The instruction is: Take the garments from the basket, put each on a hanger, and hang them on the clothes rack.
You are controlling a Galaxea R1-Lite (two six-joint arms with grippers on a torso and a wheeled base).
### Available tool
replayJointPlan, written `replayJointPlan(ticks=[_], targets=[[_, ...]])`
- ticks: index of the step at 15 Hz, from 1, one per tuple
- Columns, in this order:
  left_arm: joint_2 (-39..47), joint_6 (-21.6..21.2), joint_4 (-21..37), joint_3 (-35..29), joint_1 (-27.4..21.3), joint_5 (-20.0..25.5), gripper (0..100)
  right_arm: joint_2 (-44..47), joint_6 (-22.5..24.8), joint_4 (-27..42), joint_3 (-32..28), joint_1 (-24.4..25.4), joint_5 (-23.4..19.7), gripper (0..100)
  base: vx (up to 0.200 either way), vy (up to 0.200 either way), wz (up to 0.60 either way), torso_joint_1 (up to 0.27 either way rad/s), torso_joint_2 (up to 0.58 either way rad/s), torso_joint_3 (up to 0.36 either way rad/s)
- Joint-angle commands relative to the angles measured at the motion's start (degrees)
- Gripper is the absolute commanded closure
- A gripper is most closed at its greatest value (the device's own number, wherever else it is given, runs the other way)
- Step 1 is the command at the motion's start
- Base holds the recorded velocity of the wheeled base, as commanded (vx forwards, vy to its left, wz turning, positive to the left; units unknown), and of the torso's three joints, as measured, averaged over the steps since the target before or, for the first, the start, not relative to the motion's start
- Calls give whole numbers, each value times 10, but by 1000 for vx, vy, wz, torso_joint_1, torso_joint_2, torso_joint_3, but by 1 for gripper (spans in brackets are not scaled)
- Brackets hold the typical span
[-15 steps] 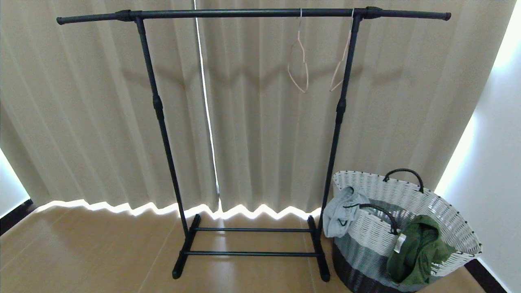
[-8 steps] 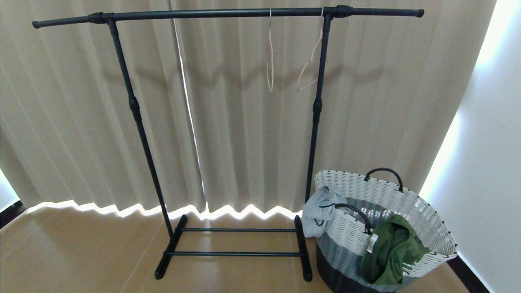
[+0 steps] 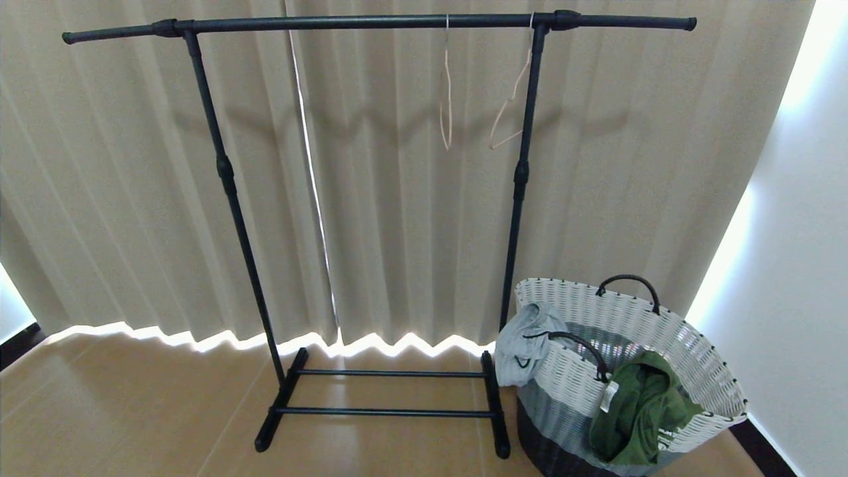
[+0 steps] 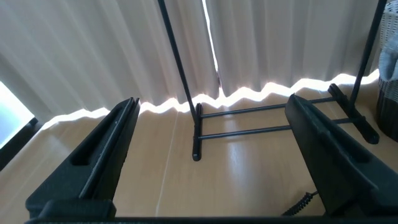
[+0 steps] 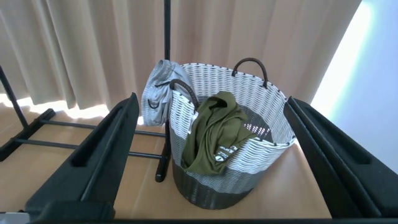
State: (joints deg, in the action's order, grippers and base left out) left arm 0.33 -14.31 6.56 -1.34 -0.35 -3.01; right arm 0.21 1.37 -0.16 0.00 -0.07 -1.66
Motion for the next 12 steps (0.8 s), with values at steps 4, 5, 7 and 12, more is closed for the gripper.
replayJointPlan(ticks=[4,5,7,12], targets=[[0,0,0,0,0,-14,0,1,0,0,0,0,0,0,50,0,0,-2,-1,1],[0,0,0,0,0,-14,0,1,0,0,0,0,0,0,200,0,0,7,-2,7],[-1,0,0,0,0,-14,0,1,-1,0,0,0,0,0,200,0,0,5,5,7],[0,1,-1,0,0,-14,0,1,-1,0,0,0,0,0,200,0,0,5,5,3]])
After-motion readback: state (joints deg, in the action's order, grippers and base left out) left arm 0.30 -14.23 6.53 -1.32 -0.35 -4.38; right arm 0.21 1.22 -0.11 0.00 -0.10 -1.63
